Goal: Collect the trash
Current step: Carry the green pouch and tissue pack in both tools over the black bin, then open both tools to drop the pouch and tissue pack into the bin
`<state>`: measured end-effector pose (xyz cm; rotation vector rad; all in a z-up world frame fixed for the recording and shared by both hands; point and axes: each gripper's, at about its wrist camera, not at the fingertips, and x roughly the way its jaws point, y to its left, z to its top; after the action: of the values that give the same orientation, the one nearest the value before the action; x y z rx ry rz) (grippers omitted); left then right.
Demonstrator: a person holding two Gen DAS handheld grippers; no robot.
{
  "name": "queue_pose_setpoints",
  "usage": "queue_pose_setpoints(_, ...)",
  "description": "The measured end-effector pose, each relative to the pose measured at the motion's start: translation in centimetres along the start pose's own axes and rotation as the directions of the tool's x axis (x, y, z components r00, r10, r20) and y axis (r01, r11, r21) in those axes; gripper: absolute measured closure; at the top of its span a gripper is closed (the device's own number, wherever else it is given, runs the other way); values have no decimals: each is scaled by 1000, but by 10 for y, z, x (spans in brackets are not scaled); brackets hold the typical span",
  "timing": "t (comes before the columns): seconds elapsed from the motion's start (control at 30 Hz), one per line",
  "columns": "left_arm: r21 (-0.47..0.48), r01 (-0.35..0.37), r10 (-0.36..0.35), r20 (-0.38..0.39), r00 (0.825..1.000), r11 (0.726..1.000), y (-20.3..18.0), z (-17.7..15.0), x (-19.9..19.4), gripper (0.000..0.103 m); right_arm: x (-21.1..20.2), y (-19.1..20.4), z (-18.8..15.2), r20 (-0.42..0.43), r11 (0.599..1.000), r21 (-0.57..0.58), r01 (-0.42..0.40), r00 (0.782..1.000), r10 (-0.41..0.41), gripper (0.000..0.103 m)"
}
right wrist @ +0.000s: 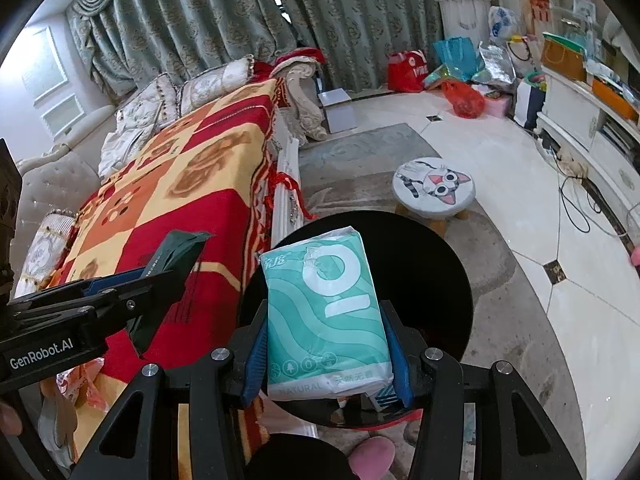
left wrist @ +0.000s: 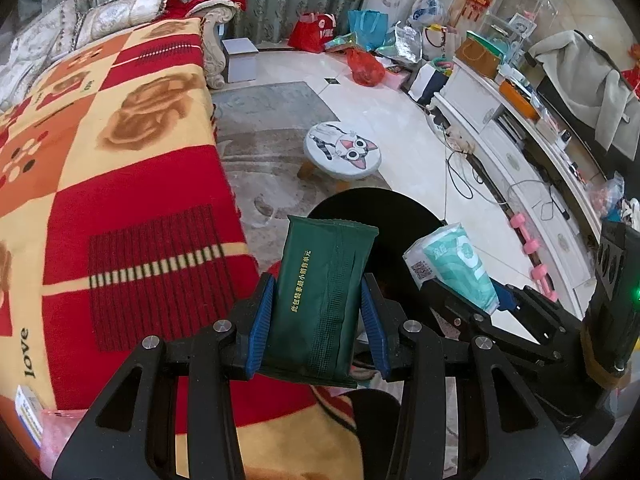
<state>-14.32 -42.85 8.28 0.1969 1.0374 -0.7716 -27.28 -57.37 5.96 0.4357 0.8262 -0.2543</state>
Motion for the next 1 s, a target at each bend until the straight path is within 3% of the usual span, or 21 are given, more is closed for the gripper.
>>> queue_pose_setpoints(0.83, -31, 93, -94, -40, 995, 995, -12, 8, 28, 61, 22, -27, -5, -61, 997, 64, 30, 998, -26, 52)
queue_pose_setpoints(1.0, -36, 104, -105, -38, 994, 994, -11, 8, 25, 52, 24, -28, -5, -73, 997, 66, 41, 997, -36, 44)
